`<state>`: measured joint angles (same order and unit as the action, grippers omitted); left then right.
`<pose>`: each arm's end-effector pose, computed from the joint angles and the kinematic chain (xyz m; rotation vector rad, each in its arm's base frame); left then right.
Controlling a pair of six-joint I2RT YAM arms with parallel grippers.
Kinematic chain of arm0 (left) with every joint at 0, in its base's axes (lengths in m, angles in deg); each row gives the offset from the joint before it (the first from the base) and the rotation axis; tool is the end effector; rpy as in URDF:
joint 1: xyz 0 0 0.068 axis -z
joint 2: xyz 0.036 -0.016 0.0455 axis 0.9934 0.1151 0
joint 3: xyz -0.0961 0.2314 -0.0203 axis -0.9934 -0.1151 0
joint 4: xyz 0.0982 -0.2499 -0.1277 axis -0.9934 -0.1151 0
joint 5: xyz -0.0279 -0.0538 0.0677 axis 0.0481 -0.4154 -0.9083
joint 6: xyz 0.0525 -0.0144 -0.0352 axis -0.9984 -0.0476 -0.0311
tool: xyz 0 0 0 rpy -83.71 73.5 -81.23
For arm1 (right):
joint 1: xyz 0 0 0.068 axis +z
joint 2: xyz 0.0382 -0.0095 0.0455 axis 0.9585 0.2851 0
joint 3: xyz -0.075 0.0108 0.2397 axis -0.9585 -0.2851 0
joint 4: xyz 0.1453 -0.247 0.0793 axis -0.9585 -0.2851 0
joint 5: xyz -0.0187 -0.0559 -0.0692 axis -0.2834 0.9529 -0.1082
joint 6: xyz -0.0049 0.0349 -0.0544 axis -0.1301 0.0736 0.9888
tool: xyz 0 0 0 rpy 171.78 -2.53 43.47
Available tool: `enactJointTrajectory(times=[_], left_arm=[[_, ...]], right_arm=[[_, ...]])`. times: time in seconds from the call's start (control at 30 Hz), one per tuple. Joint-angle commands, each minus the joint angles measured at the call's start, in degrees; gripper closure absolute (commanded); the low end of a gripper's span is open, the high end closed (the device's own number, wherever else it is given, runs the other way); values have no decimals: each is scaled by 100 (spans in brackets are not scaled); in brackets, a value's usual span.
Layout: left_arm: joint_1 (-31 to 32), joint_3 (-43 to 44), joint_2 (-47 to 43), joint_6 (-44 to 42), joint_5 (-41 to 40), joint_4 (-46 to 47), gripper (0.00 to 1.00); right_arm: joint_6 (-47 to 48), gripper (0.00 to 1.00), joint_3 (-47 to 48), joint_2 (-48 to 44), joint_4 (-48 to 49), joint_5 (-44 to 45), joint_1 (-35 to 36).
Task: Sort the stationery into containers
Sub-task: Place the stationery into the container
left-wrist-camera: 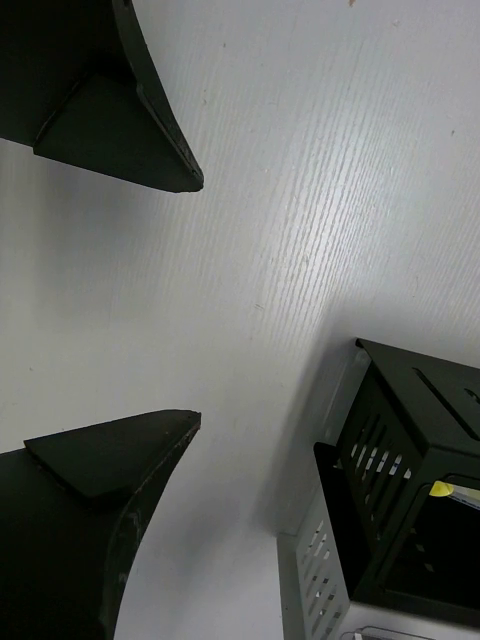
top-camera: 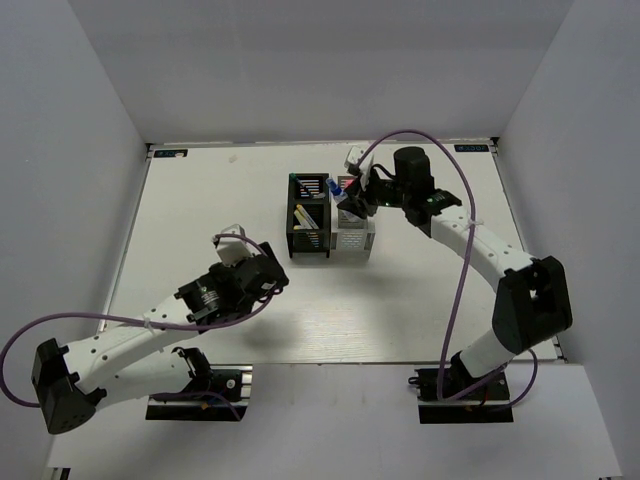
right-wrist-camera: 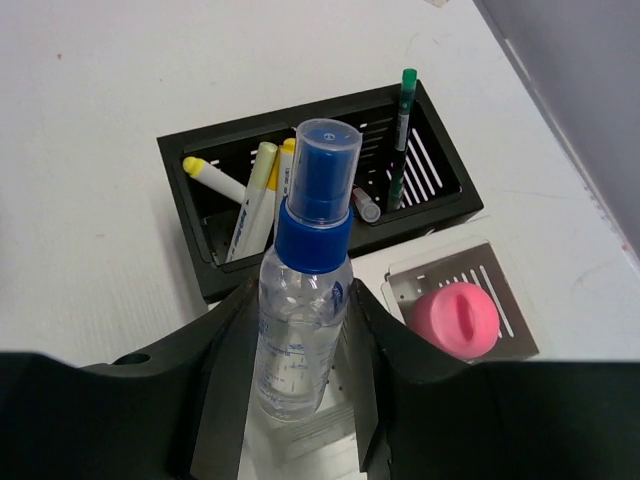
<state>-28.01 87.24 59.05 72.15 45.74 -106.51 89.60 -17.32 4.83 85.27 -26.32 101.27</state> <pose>0.1601 -0.1747 0.2290 -0.4315 2.2028 -0.2222 0.3458 0.2132 0.2823 -1.1839 1.5027 0.5636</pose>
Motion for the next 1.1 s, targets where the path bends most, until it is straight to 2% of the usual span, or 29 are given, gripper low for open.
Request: enactJointTrajectory(times=[0.0, 0.2, 0.3, 0.33, 0.4, 0.43, 0.47, 0.5, 0.77, 0.97, 1.0, 1.07], left_arm=[[35, -92, 60, 17, -9, 204, 0], [35, -92, 113, 17, -9, 266, 0], [35, -39, 113, 17, -9, 266, 0], [35, -39, 113, 17, -9, 266, 0], [35, -39, 166, 17, -9, 266, 0], [35, -39, 166, 17, -9, 266, 0], [35, -39, 166, 17, -9, 266, 0], [35, -39, 166, 17, -9, 318, 0], [35, 66, 166, -158, 96, 433, 0], [35, 181, 166, -641, 210, 828, 0], [35, 181, 166, -720, 272, 907, 0], [35, 181, 166, -913, 350, 1161, 0]], right_arm=[[186, 100, 202, 243, 746, -894, -225], [151, 100, 265, 614, 773, -1079, -401], [239, 75, 150, 702, 747, -1018, -472], [239, 56, 132, 693, 721, -1018, -481], [265, 35, 106, 685, 703, -983, -524], [248, 18, 45, 615, 764, -913, -542], [248, 12, 27, 571, 869, -904, -560], [204, 10, 44, 492, 905, -895, -586], [-507, 10, 414, -131, 256, -1062, -797], [-1211, 10, -112, -1213, -395, -1018, -938], [-1246, 10, -157, -1484, -744, -1009, -929], [-1491, 10, -394, -1644, -957, -712, -929]])
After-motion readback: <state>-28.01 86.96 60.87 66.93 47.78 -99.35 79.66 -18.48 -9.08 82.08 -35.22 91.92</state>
